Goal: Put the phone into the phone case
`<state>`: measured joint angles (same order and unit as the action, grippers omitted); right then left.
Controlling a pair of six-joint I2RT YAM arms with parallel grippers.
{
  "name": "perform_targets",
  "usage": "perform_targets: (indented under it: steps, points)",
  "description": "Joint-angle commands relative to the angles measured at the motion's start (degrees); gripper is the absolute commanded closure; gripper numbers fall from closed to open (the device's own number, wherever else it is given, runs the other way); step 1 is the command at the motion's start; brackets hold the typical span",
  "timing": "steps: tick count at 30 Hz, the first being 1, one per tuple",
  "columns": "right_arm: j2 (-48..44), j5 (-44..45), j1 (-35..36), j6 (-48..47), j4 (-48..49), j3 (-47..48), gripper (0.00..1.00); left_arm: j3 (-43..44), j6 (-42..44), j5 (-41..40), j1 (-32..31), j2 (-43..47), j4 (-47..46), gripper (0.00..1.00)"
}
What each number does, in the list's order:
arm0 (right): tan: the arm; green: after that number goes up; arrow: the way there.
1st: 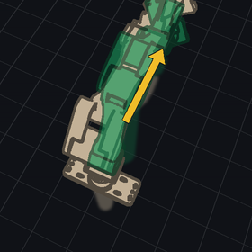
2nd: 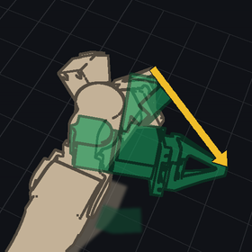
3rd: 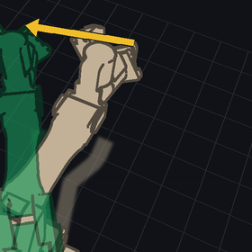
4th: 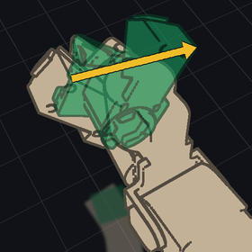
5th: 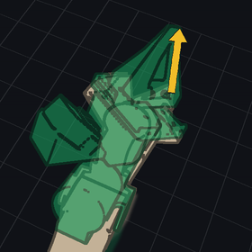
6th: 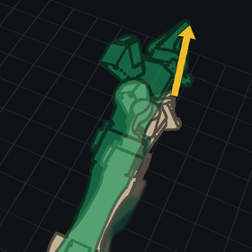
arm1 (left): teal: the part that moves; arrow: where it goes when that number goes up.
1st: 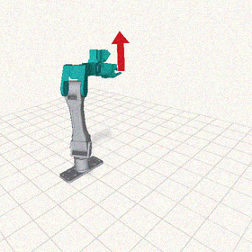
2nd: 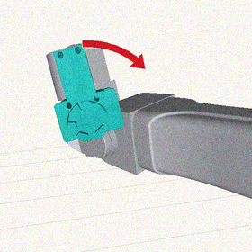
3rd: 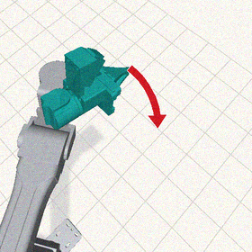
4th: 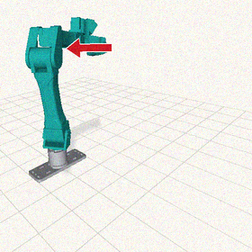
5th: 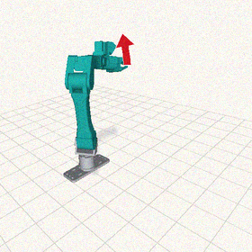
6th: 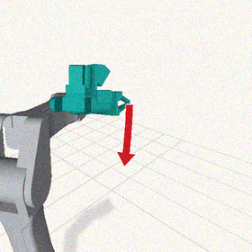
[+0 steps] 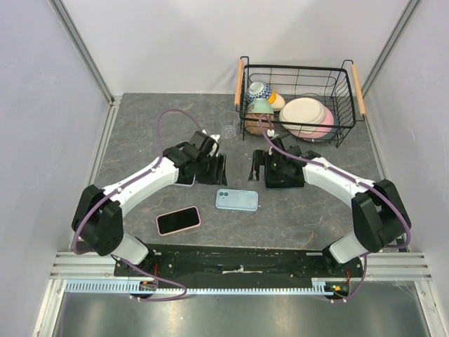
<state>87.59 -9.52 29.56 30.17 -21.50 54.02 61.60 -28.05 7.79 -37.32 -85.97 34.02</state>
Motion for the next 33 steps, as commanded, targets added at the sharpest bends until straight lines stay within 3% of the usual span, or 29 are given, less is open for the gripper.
perform_targets:
  steps: [1, 11, 20, 26, 33]
  points:
    - [-1.72, 5.65, -1.87, -2.57, -4.43, 5.91, 0.02, 7.47, 6.16, -0.50, -0.12, -1.03, 1.76, 0.39]
    - [-1.19, 8.11, -11.52, -4.42, -7.24, 8.74, 0.02, 17.85, 5.82, 15.49, -0.03, -10.69, -10.10, 0.36]
    - [-1.81, 4.78, -24.37, -6.88, -7.16, 5.75, 0.02, 12.41, -6.12, 29.89, 3.04, -17.90, -25.92, 0.35]
    - [0.56, 0.74, -30.86, -8.55, -5.85, 3.38, 0.02, 11.17, -10.18, 33.95, 3.92, -23.53, -32.00, 0.36]
    - [4.95, -4.37, -31.85, -6.54, -2.94, 1.35, 0.04, 12.48, -5.52, 31.23, 4.62, -29.15, -31.03, 0.37]
